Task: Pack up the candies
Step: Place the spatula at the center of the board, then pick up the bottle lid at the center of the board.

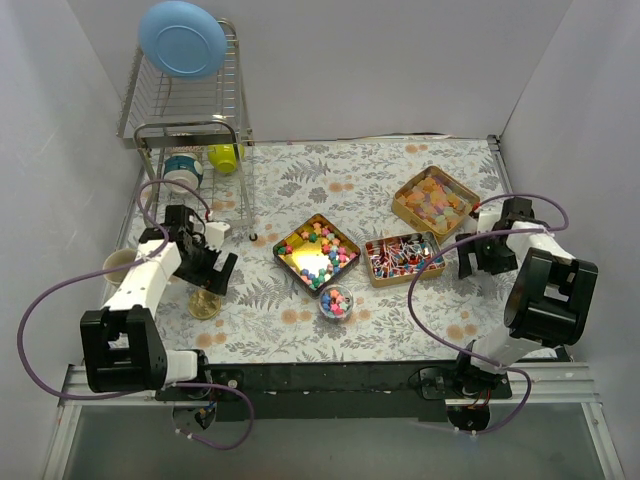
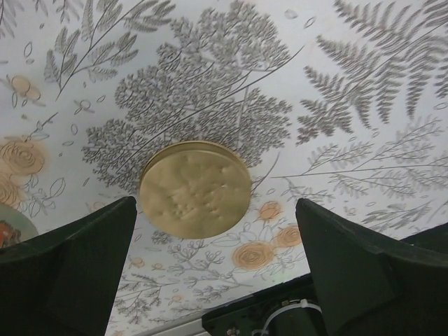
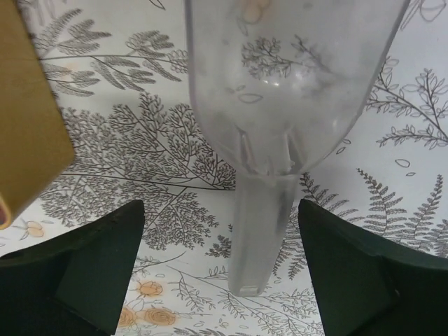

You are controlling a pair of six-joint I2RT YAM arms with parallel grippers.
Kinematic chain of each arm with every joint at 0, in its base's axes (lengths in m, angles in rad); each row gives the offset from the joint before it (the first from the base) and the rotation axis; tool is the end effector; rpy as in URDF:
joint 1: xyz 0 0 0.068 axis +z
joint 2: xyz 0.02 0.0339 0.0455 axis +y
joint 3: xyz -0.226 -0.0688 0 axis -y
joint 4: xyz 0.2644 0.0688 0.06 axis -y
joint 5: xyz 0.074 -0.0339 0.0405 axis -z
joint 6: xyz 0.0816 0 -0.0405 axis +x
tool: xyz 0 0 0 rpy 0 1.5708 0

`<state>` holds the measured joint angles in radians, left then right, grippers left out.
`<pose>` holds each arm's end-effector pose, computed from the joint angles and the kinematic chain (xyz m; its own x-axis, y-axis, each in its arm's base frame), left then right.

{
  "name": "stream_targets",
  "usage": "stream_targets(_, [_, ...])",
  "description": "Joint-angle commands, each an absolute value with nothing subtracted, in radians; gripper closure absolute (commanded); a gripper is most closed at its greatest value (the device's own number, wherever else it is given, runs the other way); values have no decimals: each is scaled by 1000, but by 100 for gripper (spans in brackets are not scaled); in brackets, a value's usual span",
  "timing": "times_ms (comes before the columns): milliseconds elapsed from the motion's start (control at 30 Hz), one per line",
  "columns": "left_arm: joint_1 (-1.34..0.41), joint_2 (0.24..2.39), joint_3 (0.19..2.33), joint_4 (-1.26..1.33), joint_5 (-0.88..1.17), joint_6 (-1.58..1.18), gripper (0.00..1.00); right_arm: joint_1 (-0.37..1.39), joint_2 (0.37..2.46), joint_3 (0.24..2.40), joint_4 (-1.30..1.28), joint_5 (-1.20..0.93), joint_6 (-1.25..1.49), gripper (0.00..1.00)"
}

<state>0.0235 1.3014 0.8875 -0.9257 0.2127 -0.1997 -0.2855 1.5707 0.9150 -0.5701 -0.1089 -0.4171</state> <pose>0.2616 -0.0111 0.1303 -0.9588 -0.2165 -0.1838 -0.1682 0.9544 -0.2469 0.3082 -0.0812 0.0799 -0.9247 -0.1483 -0.3506 -0.1421 0.9889 -0.0435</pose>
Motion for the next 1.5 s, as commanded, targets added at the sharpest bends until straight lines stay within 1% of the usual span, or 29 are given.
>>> stream_targets(0, [122,1328,874,-940,137,-91,2,-285,1563,1055,-630,-201,-410,2])
stream_targets(67, [202,1367,888,-930,143,-71,2,-285,1552,1072,-617,-170,-379,2])
stream_targets(167, [265,1439,928,-968,210,-46,2,-287,1548,1065,-598,-233,-333,2])
stream_targets(200, [270,1442,933,-974,248,-32,2,-287,1542,1057,-597,-238,-315,2])
stream_targets(300, [273,1428,914,-937,271,23,2,-287,1523,1023,-607,-259,-314,2])
stream_targets(433, [272,1445,890,-911,290,20,2,-287,1513,988,-578,-200,-322,2])
stream_targets(533, [273,1439,864,-904,322,21,2,-287,1508,983,-568,-196,-319,2])
stream_targets(767, [264,1408,792,-824,304,49,2,-287,1500,962,-575,-215,-308,2])
stream_targets(967, [192,1399,755,-779,298,18,2,-287,1496,954,-572,-224,-310,2])
stream_targets(1233, [120,1370,718,-779,290,8,2,-287,1496,960,-565,-229,-310,2])
stream_targets(1267, [115,1367,713,-781,287,-23,2,-287,1497,959,-565,-233,-310,2])
stream_targets(1467, [112,1321,675,-790,241,-9,2,-287,1491,953,-563,-245,-308,2])
